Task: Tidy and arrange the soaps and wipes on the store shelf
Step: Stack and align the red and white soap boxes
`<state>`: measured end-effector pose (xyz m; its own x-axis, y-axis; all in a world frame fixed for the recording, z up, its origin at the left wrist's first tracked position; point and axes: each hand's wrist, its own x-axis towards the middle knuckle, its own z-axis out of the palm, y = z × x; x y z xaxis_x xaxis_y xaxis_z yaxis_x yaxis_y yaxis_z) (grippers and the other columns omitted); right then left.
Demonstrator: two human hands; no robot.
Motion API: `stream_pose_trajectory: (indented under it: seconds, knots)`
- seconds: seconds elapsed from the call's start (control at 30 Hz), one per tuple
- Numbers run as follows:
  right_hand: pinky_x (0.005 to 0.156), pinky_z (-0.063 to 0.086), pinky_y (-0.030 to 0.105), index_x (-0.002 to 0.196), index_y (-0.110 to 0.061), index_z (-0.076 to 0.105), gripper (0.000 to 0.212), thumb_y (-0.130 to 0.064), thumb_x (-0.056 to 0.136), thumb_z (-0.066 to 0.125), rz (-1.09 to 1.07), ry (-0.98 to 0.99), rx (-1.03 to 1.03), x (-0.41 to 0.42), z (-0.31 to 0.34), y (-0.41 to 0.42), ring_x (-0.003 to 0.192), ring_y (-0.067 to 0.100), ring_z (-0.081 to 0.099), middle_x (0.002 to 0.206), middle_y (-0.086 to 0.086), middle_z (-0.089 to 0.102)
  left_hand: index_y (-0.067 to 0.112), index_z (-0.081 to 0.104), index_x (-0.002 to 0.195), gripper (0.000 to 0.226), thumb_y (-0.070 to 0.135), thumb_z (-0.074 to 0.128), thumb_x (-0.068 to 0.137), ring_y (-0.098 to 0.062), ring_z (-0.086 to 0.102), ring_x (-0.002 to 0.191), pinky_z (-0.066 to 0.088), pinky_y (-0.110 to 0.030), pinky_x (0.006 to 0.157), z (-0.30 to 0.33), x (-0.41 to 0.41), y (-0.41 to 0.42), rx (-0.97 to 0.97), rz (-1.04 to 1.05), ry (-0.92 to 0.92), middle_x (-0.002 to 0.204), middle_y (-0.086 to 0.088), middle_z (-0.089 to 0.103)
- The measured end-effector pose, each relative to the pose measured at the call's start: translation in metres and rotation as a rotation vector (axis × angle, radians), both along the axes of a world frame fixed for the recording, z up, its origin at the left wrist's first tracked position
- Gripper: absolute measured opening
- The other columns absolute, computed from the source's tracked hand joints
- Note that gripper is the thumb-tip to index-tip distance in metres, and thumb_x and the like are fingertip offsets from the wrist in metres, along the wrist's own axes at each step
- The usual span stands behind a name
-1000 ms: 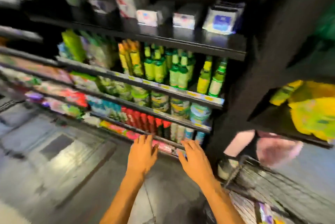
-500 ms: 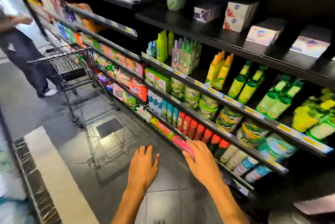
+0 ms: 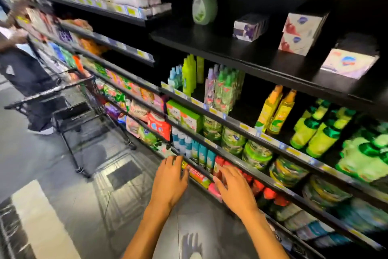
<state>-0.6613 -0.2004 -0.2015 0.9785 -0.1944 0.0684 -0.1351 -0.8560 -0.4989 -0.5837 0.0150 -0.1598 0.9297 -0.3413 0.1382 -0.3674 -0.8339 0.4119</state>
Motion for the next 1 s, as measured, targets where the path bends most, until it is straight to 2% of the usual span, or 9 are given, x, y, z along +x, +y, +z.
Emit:
stream_pose_trajectory:
  seconds: [0.1,0.27,0.4,0.47,0.53,0.63,0.77,0.9,1.0]
  knots:
    - [0.114,0.04,0.033,0.14,-0.017,0.064,0.05,-0.047,0.101,0.057,-0.068,-0.121,-0.024,0.051,0.021,-0.02,0.131,0.023,0.057,0.137,0.0,0.062,0.011,0.059,0.138,0.046,0.038,0.058,0.102,-0.034,0.058,0.113,0.052,-0.046,0.095,0.024,0.06,-0.02,-0.041,-0.07,-0.064,0.121,-0.011,0.062]
    - [0.113,0.044,0.036,0.13,-0.01,0.07,0.044,-0.042,0.103,0.053,-0.159,-0.48,-0.074,0.104,0.095,-0.057,0.125,0.025,0.06,0.127,0.007,0.067,0.009,0.057,0.139,0.057,0.05,0.037,0.104,-0.034,0.056,0.114,0.051,-0.047,0.096,0.075,0.138,-0.063,-0.108,-0.219,-0.141,0.122,-0.012,0.06]
    - [0.116,0.041,0.041,0.131,-0.01,0.067,0.036,-0.032,0.106,0.056,-0.277,-0.591,-0.276,0.137,0.162,-0.089,0.132,0.027,0.054,0.129,0.006,0.063,0.007,0.054,0.142,0.046,0.036,0.052,0.107,-0.032,0.053,0.119,0.048,-0.043,0.1,0.12,0.202,-0.105,-0.16,-0.393,-0.31,0.125,-0.012,0.057]
    - [0.117,0.04,0.042,0.13,-0.008,0.068,0.034,-0.029,0.106,0.057,-0.329,-0.652,-0.383,0.149,0.183,-0.104,0.131,0.029,0.054,0.126,0.009,0.063,0.004,0.056,0.139,0.046,0.035,0.052,0.105,-0.034,0.053,0.119,0.046,-0.044,0.103,0.139,0.232,-0.13,-0.186,-0.487,-0.384,0.126,-0.014,0.057]
    - [0.116,0.041,0.046,0.129,-0.006,0.068,0.034,-0.028,0.105,0.058,-0.38,-0.662,-0.482,0.16,0.193,-0.117,0.133,0.033,0.054,0.127,0.012,0.063,0.004,0.057,0.139,0.05,0.039,0.051,0.104,-0.037,0.053,0.122,0.044,-0.047,0.107,0.157,0.259,-0.151,-0.19,-0.571,-0.436,0.129,-0.017,0.057]
    - [0.116,0.04,0.052,0.131,-0.008,0.068,0.041,-0.037,0.104,0.056,-0.483,-0.564,-0.564,0.173,0.193,-0.13,0.134,0.035,0.054,0.131,0.014,0.063,0.005,0.057,0.141,0.056,0.046,0.052,0.103,-0.041,0.051,0.127,0.042,-0.055,0.11,0.173,0.294,-0.18,-0.127,-0.73,-0.476,0.132,-0.017,0.057]
    - [0.112,0.045,0.049,0.129,-0.012,0.07,0.047,-0.046,0.103,0.051,-0.549,-0.481,-0.644,0.179,0.192,-0.131,0.127,0.031,0.06,0.13,0.011,0.066,0.016,0.061,0.143,0.067,0.064,0.044,0.099,-0.037,0.054,0.132,0.041,-0.057,0.113,0.181,0.329,-0.2,-0.012,-0.926,-0.409,0.137,-0.011,0.06]
    - [0.104,0.05,0.041,0.121,-0.019,0.074,0.045,-0.052,0.1,0.052,-0.613,-0.478,-0.596,0.183,0.207,-0.121,0.118,0.023,0.064,0.12,0.001,0.07,0.02,0.063,0.143,0.066,0.065,0.041,0.1,-0.031,0.06,0.129,0.044,-0.052,0.113,0.175,0.344,-0.2,-0.04,-0.994,-0.452,0.138,-0.005,0.062]
    - [0.097,0.051,0.034,0.119,-0.02,0.073,0.04,-0.051,0.1,0.056,-0.646,-0.549,-0.425,0.193,0.231,-0.126,0.108,0.019,0.067,0.113,-0.002,0.073,0.022,0.063,0.143,0.062,0.063,0.043,0.102,-0.029,0.053,0.139,0.039,-0.051,0.119,0.166,0.343,-0.198,-0.089,-0.959,-0.447,0.143,-0.005,0.061]
